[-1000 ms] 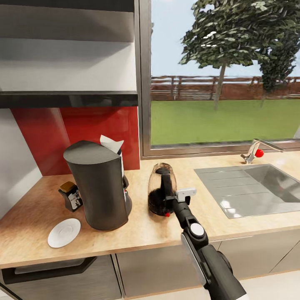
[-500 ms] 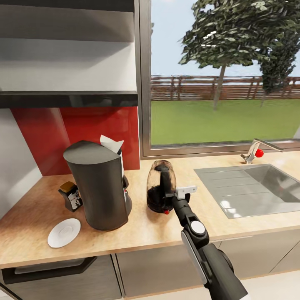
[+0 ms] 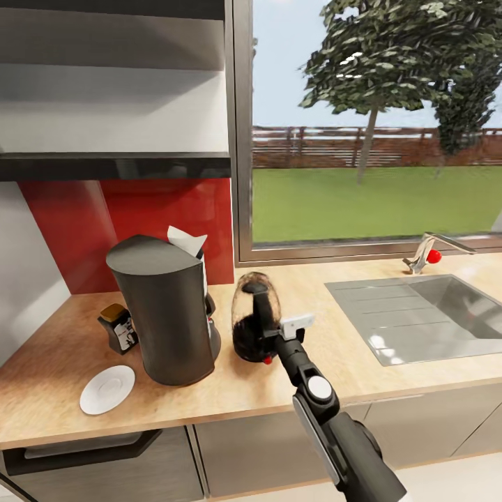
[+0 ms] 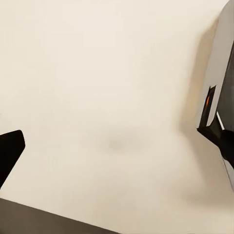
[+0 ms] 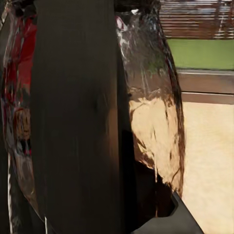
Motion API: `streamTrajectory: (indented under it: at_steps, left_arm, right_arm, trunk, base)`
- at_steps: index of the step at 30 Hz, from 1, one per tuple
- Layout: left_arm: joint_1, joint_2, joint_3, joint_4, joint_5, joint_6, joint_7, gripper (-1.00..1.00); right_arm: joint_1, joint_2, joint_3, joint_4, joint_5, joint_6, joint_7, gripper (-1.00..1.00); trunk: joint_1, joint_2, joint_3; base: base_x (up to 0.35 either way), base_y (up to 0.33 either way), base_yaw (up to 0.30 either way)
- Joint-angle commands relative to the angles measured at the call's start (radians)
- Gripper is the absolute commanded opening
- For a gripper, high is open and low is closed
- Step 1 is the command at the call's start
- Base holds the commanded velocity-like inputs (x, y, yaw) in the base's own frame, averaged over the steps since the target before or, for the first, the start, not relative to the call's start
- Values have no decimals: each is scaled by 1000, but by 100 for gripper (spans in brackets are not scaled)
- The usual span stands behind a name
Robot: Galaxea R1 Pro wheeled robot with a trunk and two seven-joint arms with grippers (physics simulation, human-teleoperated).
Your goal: Set up a coffee station on the kitchen countertop: keep the coffee maker on the countertop, move the bottle of coffee from the kitchen shelf to the counter next to the coffee maker, place a paper coffee filter on top of the coffee maker, put the saucer next to the coffee maker with the coffee cup on the saucer, and place the electric kettle next to the coffee maker.
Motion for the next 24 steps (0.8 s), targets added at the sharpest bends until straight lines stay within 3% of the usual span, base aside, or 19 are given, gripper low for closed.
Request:
streamTrajectory:
  at_steps: [1,5,20,24]
  left_arm:
    - [0,0,5,1,-11,-3,5,100]
    - [0,-1,4,1,-11,-3,5,100]
    - [-1,-3,5,1,-12,-3,5,100]
    - [-1,-2,4,1,-12,-3,5,100]
  right_arm:
    - [-1,0,4,7,-2,-7,-7,-100]
    - [-1,3,8,34,-2,-40,-8,-100]
    - [-1,6,9,63,-3,-52,-10,-100]
    - [-1,7,10,127,-4,-125,-10,-100]
  trunk:
    - [1,-2,-2]
    - [1,-2,-2]
    - [1,-2,-2]
    - [1,-2,-2]
  base:
    - [0,0,0]
    - [0,0,0]
    - [0,0,0]
    - [0,0,0]
